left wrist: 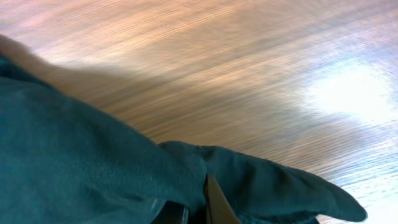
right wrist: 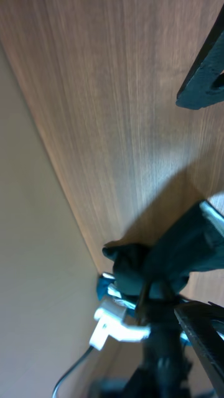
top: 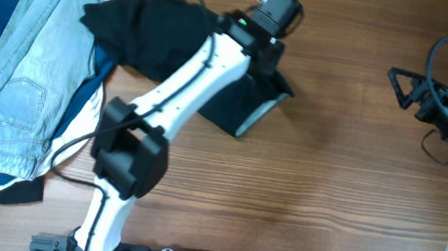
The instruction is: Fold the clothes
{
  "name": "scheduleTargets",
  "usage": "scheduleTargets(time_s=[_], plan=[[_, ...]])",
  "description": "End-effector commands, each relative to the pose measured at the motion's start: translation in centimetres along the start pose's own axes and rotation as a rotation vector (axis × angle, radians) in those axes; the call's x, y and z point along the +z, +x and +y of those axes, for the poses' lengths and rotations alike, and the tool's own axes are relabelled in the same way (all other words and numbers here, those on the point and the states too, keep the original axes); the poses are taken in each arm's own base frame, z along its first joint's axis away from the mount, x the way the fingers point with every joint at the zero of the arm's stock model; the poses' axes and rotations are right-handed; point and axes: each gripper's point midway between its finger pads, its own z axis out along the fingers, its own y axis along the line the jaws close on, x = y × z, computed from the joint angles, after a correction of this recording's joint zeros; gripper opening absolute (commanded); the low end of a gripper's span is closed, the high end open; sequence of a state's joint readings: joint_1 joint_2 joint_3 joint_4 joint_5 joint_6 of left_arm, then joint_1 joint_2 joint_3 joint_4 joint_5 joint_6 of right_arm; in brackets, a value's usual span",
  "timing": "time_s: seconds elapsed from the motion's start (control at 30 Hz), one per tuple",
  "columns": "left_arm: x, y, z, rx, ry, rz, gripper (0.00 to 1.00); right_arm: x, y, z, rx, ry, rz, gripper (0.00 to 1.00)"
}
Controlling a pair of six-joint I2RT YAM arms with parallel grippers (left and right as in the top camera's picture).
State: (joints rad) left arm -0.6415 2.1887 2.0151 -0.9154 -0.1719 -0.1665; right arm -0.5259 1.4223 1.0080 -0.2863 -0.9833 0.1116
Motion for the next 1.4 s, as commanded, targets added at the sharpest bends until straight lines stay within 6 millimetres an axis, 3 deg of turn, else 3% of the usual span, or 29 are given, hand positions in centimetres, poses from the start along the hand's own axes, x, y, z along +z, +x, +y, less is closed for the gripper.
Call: scheduleTargets(time_s=[0.0, 0.07, 0.1, 0.2, 0.27, 0.37, 0.53, 0.63, 0.77, 0.83, 0.97, 1.03, 1.13, 1.23, 1.37], plan=[[2.1, 0.2, -3.0, 0.027, 0.065, -0.002, 0.37, -0.7, -0.7, 0.2, 0.005, -0.023, -0.015, 1.00], [2.0, -0.3, -3.3, 0.028, 0.071, -0.024, 0.97, -0.7, -0.7, 0.2, 0.003, -0.023, -0.015, 1.00], [1.6, -0.7, -3.1, 0.023, 0.069, -0.036, 1.00, -0.7, -0.7, 0.2, 0.000, -0.022, -0.015, 1.00], [-0.5, -2.1, -1.7, -0.004, 0.066, -0.080, 1.00, -0.7, -0.7, 0.3, -0.004, -0.023, -0.014, 1.00], [-3.1, -3.1, 0.2, -0.032, 0.058, -0.113, 1.00, -0.6, -0.7, 0.5, -0.007, -0.027, -0.011, 1.00], [-5.5, -3.6, 2.2, 0.000, 0.046, -0.133, 1.00, 0.8, 0.1, 1.7, -0.058, -0.042, 0.023, 0.99], [-5.4, -3.2, 3.3, 0.022, 0.067, -0.105, 1.00, 4.9, 2.2, 3.6, -0.164, 0.036, 0.102, 1.00], [-5.6, -2.8, 5.5, 0.004, 0.002, -0.086, 1.00, 7.3, 3.7, 4.7, -0.219, 0.079, 0.146, 1.00], [-6.6, -3.0, 9.6, -0.089, -0.051, -0.090, 1.00, 11.1, 6.1, 4.8, -0.260, 0.088, 0.207, 1.00], [-6.9, -2.4, 12.7, -0.147, -0.085, -0.067, 1.00, 13.8, 8.0, 4.3, -0.289, 0.070, 0.248, 1.00], [-6.8, 0.4, 18.6, -0.240, -0.167, 0.033, 1.00, 17.6, 10.8, 3.0, -0.309, 0.049, 0.287, 0.98], [-7.0, 1.9, 21.5, -0.306, -0.199, 0.078, 1.00, 19.2, 12.1, 2.3, -0.323, 0.035, 0.297, 0.91], [-7.2, 3.1, 24.5, -0.363, -0.228, 0.107, 1.00, 20.6, 13.7, 1.7, -0.345, 0.022, 0.319, 0.84], [-7.4, 4.0, 26.0, -0.394, -0.240, 0.129, 1.00, 21.7, 15.5, 1.2, -0.336, 0.013, 0.348, 0.80], [-7.5, 4.1, 26.3, -0.400, -0.243, 0.128, 1.00, 22.4, 16.4, 1.4, -0.331, 0.003, 0.358, 0.75]])
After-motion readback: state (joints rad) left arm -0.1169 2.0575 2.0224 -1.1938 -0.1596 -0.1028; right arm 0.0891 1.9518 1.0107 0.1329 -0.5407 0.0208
